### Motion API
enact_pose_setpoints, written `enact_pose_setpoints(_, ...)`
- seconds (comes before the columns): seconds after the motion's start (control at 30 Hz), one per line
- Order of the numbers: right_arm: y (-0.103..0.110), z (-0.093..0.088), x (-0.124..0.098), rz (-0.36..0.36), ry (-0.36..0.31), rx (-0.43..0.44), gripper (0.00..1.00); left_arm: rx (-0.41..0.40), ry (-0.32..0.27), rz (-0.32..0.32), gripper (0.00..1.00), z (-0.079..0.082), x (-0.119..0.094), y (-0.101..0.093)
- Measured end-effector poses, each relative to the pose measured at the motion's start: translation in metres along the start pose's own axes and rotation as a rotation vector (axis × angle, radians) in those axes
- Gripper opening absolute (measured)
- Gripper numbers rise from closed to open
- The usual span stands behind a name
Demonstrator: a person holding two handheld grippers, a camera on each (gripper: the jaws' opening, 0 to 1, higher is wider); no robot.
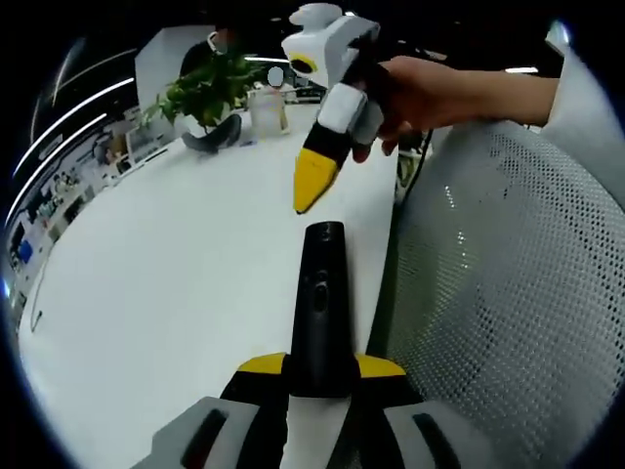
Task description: Press the specified remote control buttons in sequence, fully releasing each button before pressing the next.
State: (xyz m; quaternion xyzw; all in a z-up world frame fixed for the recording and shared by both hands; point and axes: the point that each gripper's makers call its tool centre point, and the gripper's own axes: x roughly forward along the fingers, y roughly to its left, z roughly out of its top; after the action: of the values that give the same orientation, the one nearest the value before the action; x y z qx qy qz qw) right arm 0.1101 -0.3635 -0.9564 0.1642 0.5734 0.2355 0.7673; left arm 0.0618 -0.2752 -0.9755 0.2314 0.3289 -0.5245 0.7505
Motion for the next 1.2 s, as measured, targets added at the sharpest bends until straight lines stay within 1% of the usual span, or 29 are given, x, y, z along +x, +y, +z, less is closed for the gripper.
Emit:
enact_pose_setpoints(0.03,-0.006,-0.001,0.002,-0.019,-0.004,0.031,0.00,-0.006,-0.005,-0.005,0.24,0.000,0.001,0.000)
enact_pose_setpoints(0.07,-0.010,-0.004,0.004,-0.021,0.019,0.064,0.00,-0.009,-0.011,-0.008,0.24,0.001,0.001,0.001)
enact_pose_setpoints(0.1,-0.011,-0.004,0.006,-0.011,0.035,0.071,0.00,-0.005,-0.015,-0.010,0.24,0.001,0.002,0.001)
enact_pose_setpoints(0.2,-0.008,-0.002,0.006,0.006,0.028,0.076,0.00,-0.009,-0.019,-0.010,0.24,0.002,0.002,0.001)
enact_pose_setpoints(0.27,-0.007,-0.002,0.005,0.003,0.030,0.076,0.00,-0.010,-0.021,-0.009,0.24,0.002,0.002,0.001)
enact_pose_setpoints(0.33,-0.008,-0.005,0.004,-0.015,0.047,0.066,0.00,-0.010,-0.022,-0.009,0.24,0.002,0.002,0.002)
enact_pose_setpoints(0.5,-0.011,-0.006,0.003,-0.014,0.063,0.084,0.00,-0.011,-0.027,-0.008,0.24,0.004,0.003,0.002)
enact_pose_setpoints(0.67,-0.014,-0.008,-0.001,-0.033,0.076,0.085,0.00,-0.007,-0.027,-0.009,0.24,0.005,0.004,0.003)
enact_pose_setpoints(0.77,-0.016,-0.009,-0.002,-0.030,0.083,0.088,0.00,-0.005,-0.028,-0.011,0.24,0.006,0.004,0.003)
enact_pose_setpoints(0.93,-0.018,-0.012,-0.004,-0.024,0.091,0.116,0.00,-0.005,-0.031,-0.008,0.25,0.008,0.005,0.003)
enact_pose_setpoints(1.0,-0.017,-0.012,-0.004,-0.027,0.090,0.113,0.00,-0.006,-0.032,-0.007,0.25,0.008,0.006,0.003)
enact_pose_setpoints(1.13,-0.017,-0.013,-0.004,-0.065,0.100,0.052,0.00,-0.007,-0.032,-0.009,0.25,0.008,0.006,0.004)
enact_pose_setpoints(1.2,-0.017,-0.013,-0.003,-0.073,0.098,0.042,0.00,-0.007,-0.033,-0.008,0.25,0.008,0.006,0.004)
